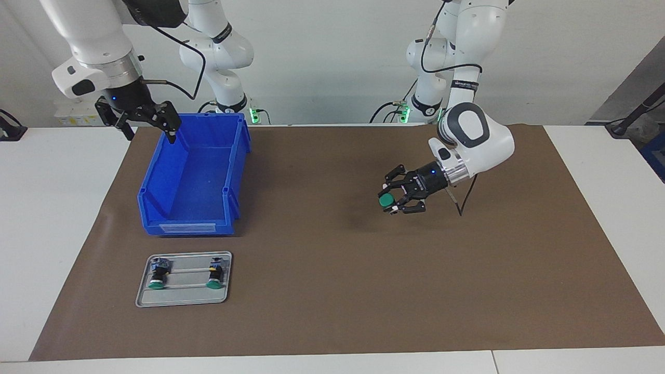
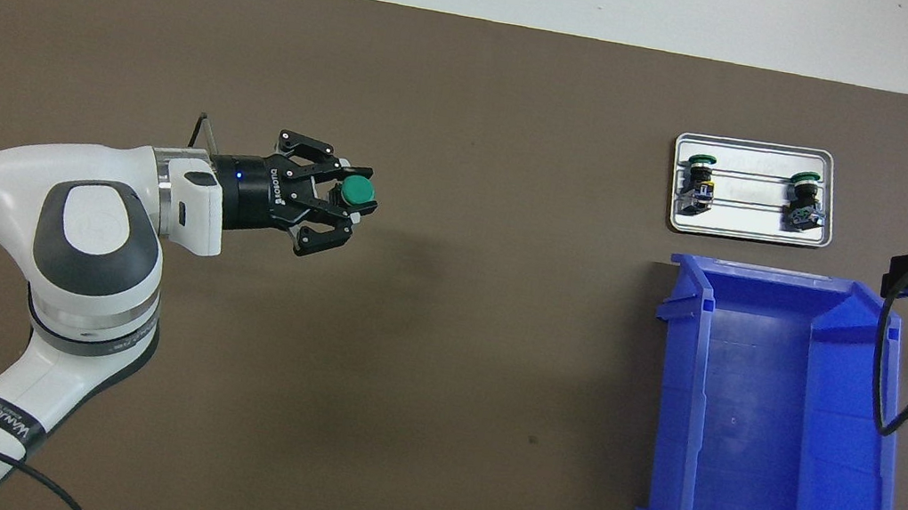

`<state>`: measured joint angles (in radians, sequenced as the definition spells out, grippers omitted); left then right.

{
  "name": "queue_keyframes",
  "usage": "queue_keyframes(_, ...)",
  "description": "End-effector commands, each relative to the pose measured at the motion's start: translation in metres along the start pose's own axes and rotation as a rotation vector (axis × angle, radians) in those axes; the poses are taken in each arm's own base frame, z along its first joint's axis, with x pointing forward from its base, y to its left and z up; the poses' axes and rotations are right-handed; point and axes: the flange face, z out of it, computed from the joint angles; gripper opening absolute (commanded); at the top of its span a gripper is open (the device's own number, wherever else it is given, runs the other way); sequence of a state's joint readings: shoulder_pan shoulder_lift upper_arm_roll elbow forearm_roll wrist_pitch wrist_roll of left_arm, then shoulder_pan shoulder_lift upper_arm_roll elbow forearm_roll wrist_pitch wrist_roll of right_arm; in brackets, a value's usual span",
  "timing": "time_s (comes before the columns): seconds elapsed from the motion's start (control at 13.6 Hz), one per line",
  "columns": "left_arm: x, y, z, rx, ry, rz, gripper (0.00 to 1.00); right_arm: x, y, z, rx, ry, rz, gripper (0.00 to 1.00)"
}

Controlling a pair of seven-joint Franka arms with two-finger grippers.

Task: Place and press button with both arms
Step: 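Move the held button with the left gripper back toward the table center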

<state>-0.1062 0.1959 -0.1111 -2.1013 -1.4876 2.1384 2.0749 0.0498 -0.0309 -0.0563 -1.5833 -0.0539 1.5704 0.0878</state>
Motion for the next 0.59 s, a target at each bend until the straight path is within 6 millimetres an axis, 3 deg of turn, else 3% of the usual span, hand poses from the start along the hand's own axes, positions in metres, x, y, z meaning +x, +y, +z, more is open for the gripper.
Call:
queue_keyframes(0.0, -0.026, -0.006, 0.005, -0.019, 0.085, 0.04, 0.01, -0.007, 0.001, -0.001, 0.015, -0.005, -0.022, 1.0)
queue_keyframes(0.15, -0.045, -0.002, 0.018, -0.026, 0.129, 0.069, 0.05, -0.007, 0.001, -0.001, 0.013, -0.005, -0.022, 1.0)
queue_keyframes(0.37, -0.051, 0.006, 0.029, -0.018, 0.146, 0.064, 0.03, -0.007, 0.001, -0.001, 0.015, -0.005, -0.022, 1.0)
queue_keyframes(0.44, -0.061, 0.01, 0.038, -0.01, 0.185, 0.071, 0.04, -0.007, 0.001, -0.001, 0.015, -0.005, -0.022, 1.0)
queue_keyframes(0.51, -0.09, 0.012, 0.054, -0.028, 0.252, 0.078, 0.05, -0.007, 0.001, -0.001, 0.015, -0.005, -0.022, 1.0)
